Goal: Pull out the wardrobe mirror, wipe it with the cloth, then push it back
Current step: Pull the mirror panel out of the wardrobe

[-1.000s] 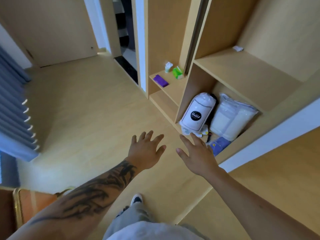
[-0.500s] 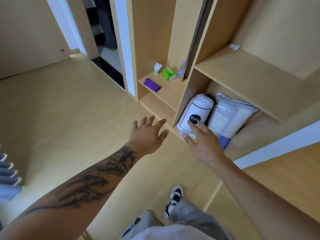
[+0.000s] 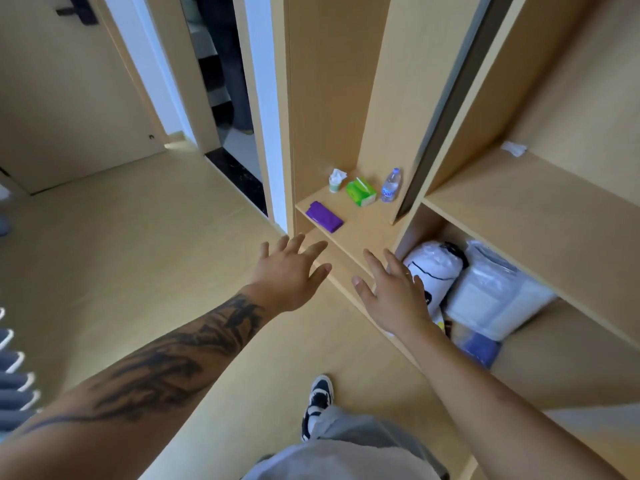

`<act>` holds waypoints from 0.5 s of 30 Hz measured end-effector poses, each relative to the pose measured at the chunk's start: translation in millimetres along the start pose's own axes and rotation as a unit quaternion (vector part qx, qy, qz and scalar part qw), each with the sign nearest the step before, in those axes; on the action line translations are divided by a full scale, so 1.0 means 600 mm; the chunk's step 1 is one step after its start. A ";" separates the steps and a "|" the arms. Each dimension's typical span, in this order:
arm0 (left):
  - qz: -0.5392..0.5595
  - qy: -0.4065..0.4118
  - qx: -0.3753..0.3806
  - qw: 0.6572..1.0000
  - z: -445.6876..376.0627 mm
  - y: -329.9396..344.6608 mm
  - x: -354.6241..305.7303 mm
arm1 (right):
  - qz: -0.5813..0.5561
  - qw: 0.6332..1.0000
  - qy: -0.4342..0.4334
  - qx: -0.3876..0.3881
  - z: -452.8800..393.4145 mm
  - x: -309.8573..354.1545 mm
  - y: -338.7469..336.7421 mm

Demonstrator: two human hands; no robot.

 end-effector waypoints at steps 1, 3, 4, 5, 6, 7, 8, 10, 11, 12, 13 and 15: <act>-0.009 0.000 0.003 1.000 -0.029 -0.006 0.003 | -0.003 1.000 0.001 0.000 -0.027 -0.004 -0.001; -0.031 0.003 0.008 0.999 -0.088 -0.017 0.006 | -0.002 1.000 0.001 0.003 -0.078 -0.014 -0.006; -0.037 0.005 0.009 0.999 -0.116 -0.022 0.006 | 0.002 1.000 -0.001 0.005 -0.101 -0.019 -0.008; -0.039 0.005 0.009 0.999 -0.142 -0.026 0.006 | 0.007 1.000 -0.002 0.007 -0.123 -0.025 -0.010; -0.038 0.006 0.009 0.999 -0.167 -0.030 0.004 | 0.013 1.000 -0.001 0.010 -0.144 -0.030 -0.012; -0.035 0.008 0.010 0.999 -0.188 -0.031 0.001 | 0.021 1.000 0.003 0.014 -0.162 -0.036 -0.014; -0.031 0.012 0.013 0.999 -0.206 -0.032 -0.003 | 0.030 0.999 0.007 0.020 -0.178 -0.042 -0.015; -0.026 0.027 0.028 0.999 -0.236 -0.030 -0.016 | 0.038 0.999 0.013 0.028 -0.203 -0.053 -0.017; -0.028 0.037 0.038 0.998 -0.251 -0.029 -0.024 | 0.041 0.999 0.017 0.028 -0.214 -0.059 -0.019; -0.030 0.049 0.050 0.997 -0.267 -0.027 -0.032 | 0.045 0.998 0.021 0.027 -0.224 -0.066 -0.022; -0.033 0.062 0.060 0.996 -0.283 -0.026 -0.039 | 0.049 0.998 0.028 0.026 -0.233 -0.071 -0.025; -0.032 0.092 0.070 0.993 -0.321 -0.023 -0.058 | 0.061 0.997 0.053 0.020 -0.250 -0.083 -0.031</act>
Point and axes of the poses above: each hand's wrist, its own z-axis away from the middle knuckle, its own y-axis out of the palm, x = y × z, the point moved 3 cm from there along -z, towards the middle knuckle, and after that the axes turned 14 degrees about -y, right-handed, at the moved point
